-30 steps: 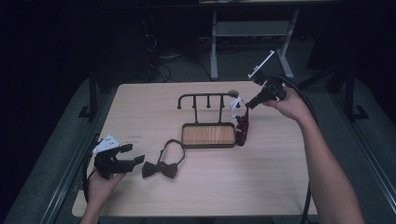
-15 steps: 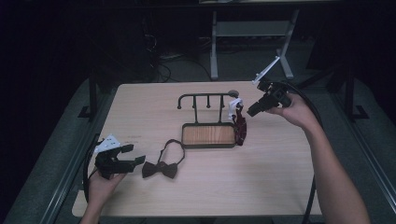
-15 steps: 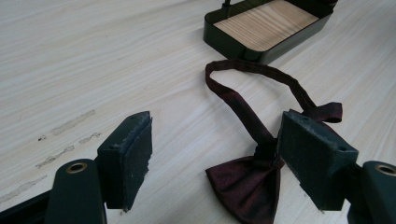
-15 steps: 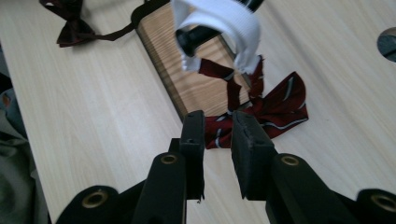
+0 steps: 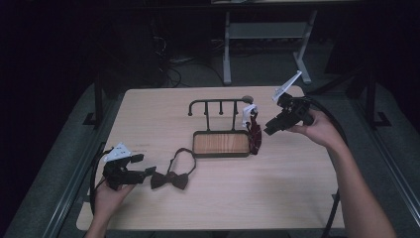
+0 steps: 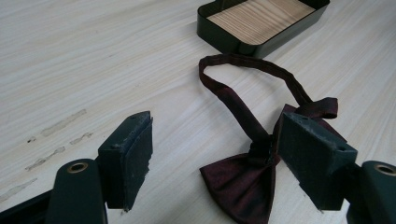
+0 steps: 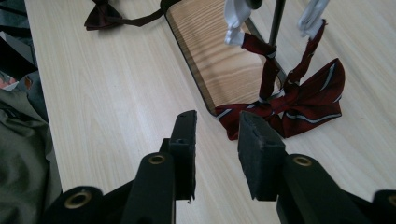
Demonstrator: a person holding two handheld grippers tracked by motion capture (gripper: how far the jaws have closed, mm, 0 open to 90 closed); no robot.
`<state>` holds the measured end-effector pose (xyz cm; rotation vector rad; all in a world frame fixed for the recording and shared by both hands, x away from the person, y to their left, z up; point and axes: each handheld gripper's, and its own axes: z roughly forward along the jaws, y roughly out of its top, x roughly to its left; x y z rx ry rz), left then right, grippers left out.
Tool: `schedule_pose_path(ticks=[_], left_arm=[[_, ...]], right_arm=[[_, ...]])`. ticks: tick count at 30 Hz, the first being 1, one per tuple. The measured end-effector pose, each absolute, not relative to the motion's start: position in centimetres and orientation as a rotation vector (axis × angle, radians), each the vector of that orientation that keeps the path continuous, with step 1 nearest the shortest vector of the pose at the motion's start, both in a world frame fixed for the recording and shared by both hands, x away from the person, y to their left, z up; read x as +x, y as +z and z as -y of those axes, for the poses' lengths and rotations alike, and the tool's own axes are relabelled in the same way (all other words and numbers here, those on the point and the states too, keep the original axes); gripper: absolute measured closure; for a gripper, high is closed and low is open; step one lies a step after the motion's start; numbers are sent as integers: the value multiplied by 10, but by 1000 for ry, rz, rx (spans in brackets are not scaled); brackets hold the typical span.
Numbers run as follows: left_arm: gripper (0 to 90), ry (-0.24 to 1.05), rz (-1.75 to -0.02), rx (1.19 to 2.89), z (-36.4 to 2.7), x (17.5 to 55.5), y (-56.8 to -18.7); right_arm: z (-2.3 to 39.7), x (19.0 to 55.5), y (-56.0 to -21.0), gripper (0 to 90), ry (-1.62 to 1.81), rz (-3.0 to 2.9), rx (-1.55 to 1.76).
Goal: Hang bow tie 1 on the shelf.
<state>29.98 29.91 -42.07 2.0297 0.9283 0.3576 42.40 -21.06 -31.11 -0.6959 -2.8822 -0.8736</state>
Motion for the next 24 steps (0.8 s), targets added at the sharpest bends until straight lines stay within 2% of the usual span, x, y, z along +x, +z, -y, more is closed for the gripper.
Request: schedule_pose_path(ticks=[24], left_arm=[[308, 321, -898, 2069, -292, 302, -421]], right_arm=[[227, 374, -341, 570, -906, 2900, -616]])
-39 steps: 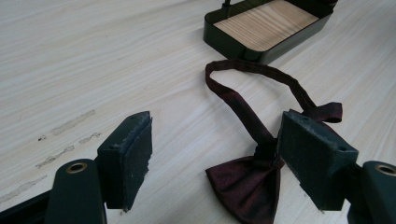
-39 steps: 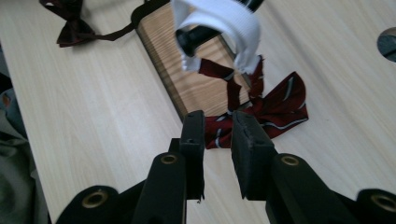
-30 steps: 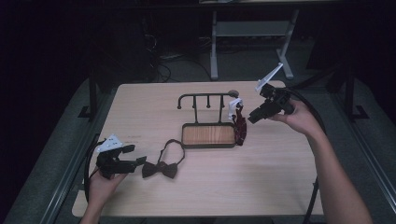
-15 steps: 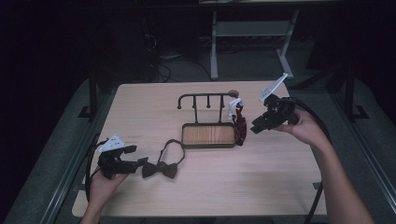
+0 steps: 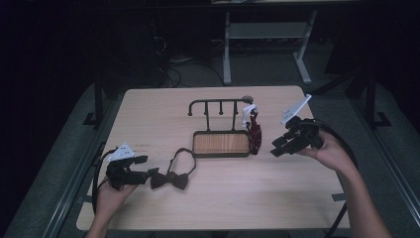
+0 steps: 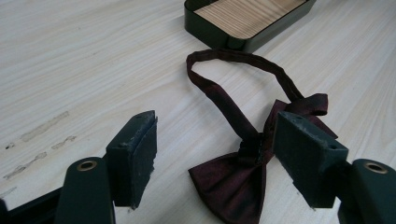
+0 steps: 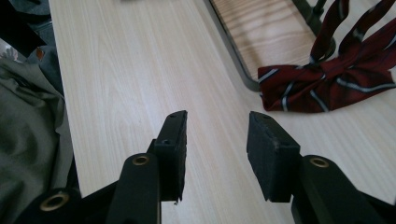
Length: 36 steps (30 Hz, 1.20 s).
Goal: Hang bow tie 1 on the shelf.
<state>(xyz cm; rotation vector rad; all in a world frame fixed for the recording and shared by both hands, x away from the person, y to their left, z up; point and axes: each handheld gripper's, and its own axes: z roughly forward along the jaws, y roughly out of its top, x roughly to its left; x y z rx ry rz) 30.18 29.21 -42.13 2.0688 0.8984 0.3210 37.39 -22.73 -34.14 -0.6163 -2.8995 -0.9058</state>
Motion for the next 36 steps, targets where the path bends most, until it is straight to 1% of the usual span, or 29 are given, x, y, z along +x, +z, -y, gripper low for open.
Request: schedule_pose_path(ticks=[6, 12, 22, 32, 36], left_arm=[[309, 308, -896, 2072, -289, 303, -423], [331, 293, -884, 2101, -284, 305, -422], [401, 231, -885, 2128, -276, 317, -419], [482, 154, -892, 2228, -256, 337, -422], [517, 118, -906, 2224, -252, 345, -424]], right_arm=[[231, 364, -353, 559, -895, 2902, -608], [232, 353, -360, 551, -900, 2903, -593], [231, 339, -376, 530, -894, 2912, -585], [227, 333, -378, 523, -895, 2927, -566], [230, 331, -377, 522, -908, 2923, -577]])
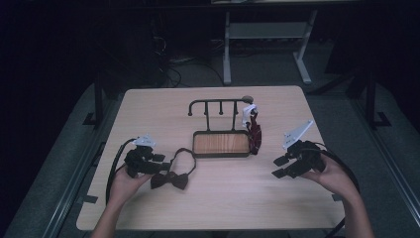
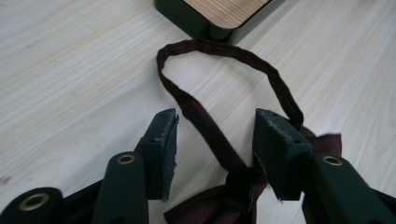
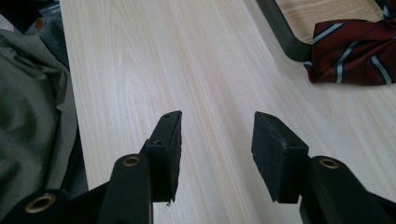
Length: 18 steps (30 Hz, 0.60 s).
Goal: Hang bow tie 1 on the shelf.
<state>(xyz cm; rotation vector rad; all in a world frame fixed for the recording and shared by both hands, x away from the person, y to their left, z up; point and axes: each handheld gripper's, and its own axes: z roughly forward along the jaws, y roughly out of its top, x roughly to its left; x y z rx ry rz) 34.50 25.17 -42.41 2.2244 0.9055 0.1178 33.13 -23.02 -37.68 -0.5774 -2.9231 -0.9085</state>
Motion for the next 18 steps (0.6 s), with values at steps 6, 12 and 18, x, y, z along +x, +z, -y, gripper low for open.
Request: schedule_pose_path(ticks=[6, 12, 18], left_arm=[[540, 59, -955, 2245, -246, 353, -434], [579, 14, -980, 2252, -242, 360, -440], [694, -11, -981, 2266, -241, 362, -443]], right_arm=[[232, 330, -377, 522, -910, 2923, -581], [232, 330, -377, 522, -913, 2926, -576], [233, 329, -376, 523, -917, 2925, -577]])
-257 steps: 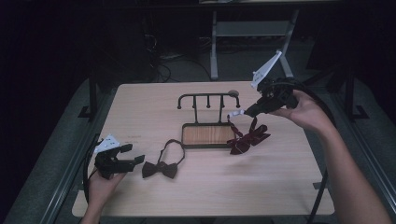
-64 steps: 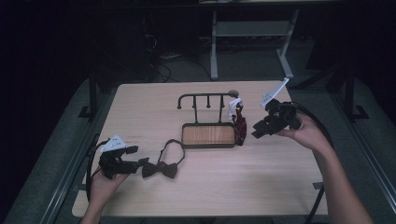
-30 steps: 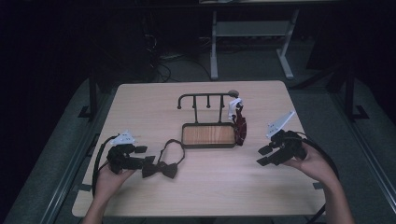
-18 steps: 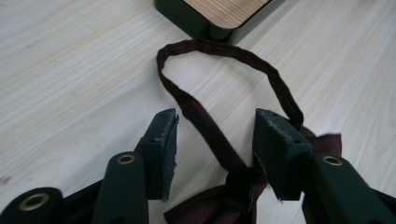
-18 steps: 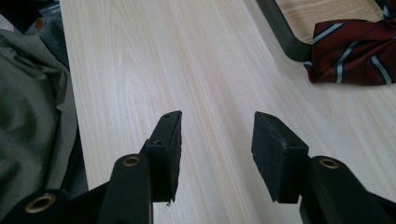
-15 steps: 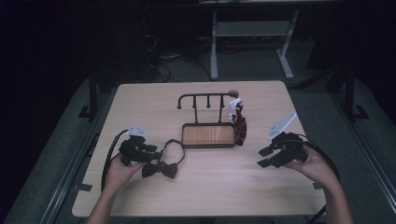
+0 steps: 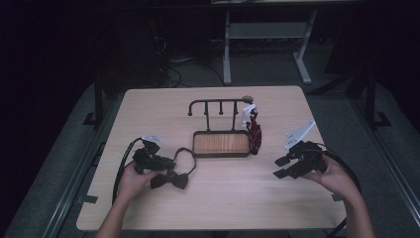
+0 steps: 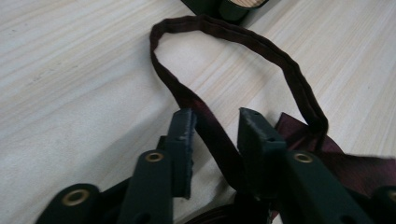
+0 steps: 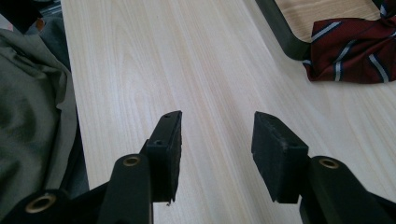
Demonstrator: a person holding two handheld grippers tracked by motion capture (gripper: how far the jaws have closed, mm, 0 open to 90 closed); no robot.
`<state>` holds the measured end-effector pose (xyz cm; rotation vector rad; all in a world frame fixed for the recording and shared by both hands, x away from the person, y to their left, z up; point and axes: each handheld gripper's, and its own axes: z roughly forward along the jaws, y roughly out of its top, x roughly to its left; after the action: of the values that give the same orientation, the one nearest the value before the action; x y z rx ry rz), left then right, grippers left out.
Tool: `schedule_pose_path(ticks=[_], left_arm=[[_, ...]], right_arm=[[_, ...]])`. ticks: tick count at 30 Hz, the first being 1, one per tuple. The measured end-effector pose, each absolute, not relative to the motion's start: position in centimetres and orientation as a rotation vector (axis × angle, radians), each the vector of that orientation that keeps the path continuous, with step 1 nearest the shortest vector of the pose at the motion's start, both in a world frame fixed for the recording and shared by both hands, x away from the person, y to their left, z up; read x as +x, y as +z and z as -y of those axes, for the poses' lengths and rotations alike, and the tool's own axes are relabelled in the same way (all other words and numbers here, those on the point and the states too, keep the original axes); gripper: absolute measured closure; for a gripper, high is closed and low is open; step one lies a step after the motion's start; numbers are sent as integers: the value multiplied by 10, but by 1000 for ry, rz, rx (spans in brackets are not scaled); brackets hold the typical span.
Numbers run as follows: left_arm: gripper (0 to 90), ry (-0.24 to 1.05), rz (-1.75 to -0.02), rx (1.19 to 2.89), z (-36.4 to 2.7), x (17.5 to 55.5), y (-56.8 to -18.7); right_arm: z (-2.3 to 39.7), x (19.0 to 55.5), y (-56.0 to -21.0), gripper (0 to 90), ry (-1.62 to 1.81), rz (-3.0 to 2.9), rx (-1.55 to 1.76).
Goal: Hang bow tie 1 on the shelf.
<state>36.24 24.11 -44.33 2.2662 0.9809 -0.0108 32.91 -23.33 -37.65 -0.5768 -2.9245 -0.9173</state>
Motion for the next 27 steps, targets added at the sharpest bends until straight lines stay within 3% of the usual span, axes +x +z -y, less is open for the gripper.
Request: schedule_pose_path(ticks=[8, 27], left_arm=[[889, -14, -943, 2306, -237, 360, -443], [897, 39, -891, 2308, -240, 350, -423]], right_arm=[[234, 328, -375, 523, -931, 2925, -568], [236, 327, -376, 523, -929, 2923, -573]])
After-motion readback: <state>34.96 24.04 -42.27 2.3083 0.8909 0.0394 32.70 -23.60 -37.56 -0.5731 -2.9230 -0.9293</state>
